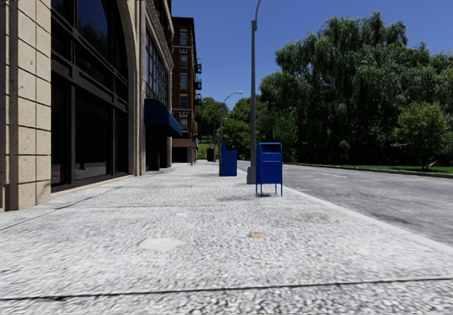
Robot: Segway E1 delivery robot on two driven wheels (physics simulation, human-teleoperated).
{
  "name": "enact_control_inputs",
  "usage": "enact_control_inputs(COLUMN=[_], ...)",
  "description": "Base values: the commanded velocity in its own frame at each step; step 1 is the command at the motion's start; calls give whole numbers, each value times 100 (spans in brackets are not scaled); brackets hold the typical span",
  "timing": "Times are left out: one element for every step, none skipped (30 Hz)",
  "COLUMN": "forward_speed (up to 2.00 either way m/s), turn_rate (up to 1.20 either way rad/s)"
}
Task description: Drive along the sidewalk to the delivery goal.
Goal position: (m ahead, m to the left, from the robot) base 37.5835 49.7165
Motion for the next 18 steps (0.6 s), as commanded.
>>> enact_control_inputs(forward_speed=[200, 200, 200, 200, 200, 200, 200, 200, 200, 200, 200, 200, 200, 200, 200, 200, 200, 200], turn_rate=[18, 21, 23, 26, 26, 27, 29, 30, 30, 30, 30, 30, 31, 31, 31, 31, 32, 32])
